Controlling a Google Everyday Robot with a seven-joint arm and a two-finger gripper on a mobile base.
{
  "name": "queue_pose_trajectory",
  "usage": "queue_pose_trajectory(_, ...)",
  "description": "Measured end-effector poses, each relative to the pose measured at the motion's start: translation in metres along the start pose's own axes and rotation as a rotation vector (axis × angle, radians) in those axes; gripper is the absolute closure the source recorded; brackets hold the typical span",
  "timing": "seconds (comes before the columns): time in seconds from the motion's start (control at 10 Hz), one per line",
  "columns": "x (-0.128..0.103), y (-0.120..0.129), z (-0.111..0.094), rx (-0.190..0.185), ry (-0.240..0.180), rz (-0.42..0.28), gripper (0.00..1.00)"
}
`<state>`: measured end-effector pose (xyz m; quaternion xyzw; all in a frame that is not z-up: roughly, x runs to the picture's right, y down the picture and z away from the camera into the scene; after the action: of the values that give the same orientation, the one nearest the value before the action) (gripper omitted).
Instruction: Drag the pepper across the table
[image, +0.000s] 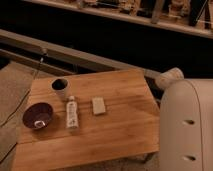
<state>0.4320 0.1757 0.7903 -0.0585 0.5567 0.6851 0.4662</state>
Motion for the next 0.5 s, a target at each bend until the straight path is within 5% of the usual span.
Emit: queue_pose_trajectory(0.5,-0.0017,0.0106,-0.0043,-0.013,-0.002,-0.025,0.25)
